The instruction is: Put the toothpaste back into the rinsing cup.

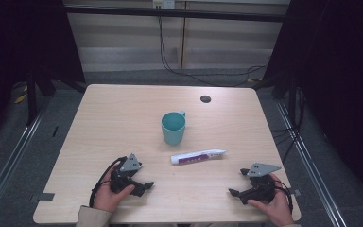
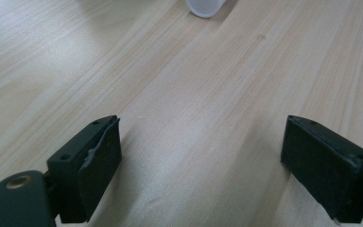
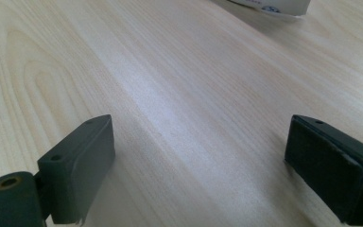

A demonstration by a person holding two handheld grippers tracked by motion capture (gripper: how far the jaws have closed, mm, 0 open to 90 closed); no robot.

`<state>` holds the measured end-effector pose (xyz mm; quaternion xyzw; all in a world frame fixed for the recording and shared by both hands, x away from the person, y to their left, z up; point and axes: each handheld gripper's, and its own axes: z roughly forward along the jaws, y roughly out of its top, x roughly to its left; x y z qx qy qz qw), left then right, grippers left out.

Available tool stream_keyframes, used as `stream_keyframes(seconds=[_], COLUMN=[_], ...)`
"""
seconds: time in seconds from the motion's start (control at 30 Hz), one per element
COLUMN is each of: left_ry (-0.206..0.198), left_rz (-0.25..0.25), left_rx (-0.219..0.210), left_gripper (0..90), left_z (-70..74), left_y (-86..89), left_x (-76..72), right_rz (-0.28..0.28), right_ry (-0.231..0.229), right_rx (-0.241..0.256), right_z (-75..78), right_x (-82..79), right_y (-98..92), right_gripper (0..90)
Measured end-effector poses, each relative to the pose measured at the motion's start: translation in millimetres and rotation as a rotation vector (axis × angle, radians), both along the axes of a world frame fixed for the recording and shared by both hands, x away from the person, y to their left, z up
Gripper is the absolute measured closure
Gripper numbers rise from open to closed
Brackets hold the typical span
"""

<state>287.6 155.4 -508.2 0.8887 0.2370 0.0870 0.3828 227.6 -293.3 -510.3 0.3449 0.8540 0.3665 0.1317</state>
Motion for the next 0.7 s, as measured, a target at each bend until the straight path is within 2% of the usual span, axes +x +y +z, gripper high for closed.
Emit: stream_keyframes(seconds=[0.1,0.17,0.23,0.3,0.33,0.43,0.5,0.57,0.63,0.7], left_ry=[-0.001,0.000,0.000,-0.001,-0.001,0.003,0.000,0.000,0.001,0.001], left_rz=[0.000,-0.001,-0.001,-0.001,-0.001,0.001,-0.001,0.000,0.000,0.000], left_rx=[0.000,0.000,0.001,-0.001,0.002,0.000,0.001,0.002,0.002,0.002], left_gripper=[12.6,12.6,12.6,12.6,12.6,12.6,12.6,12.6,12.6,12.7], left_z=[0.1,0.1,0.2,-0.1,0.1,0.0,0.1,0.1,0.2,0.1], left_y=[0.0,0.0,0.1,-0.1,0.0,0.1,0.1,0.2,0.2,0.2], left_x=[0.1,0.1,0.1,0.1,-0.1,-0.6,-0.4,-0.4,-0.4,-0.4], right_rz=[0.003,-0.002,0.007,0.011,0.022,0.046,0.071,0.095,0.115,0.136], right_ry=[0.013,0.032,0.049,0.088,0.095,0.094,0.078,0.077,0.079,0.083], right_rx=[-0.011,-0.031,-0.027,-0.033,-0.054,-0.059,-0.087,-0.113,-0.162,-0.178], right_z=[1.5,5.1,6.8,10.9,15.4,28.0,37.6,44.5,50.8,56.1], right_x=[2.9,6.0,8.6,15.9,23.1,39.1,51.4,64.8,77.6,88.4], right_y=[1.2,2.3,1.9,0.9,1.1,3.2,6.6,11.4,16.6,22.7], right_gripper=[9.3,14.5,14.8,17.3,17.3,18.7,19.4,19.7,19.7,20.0])
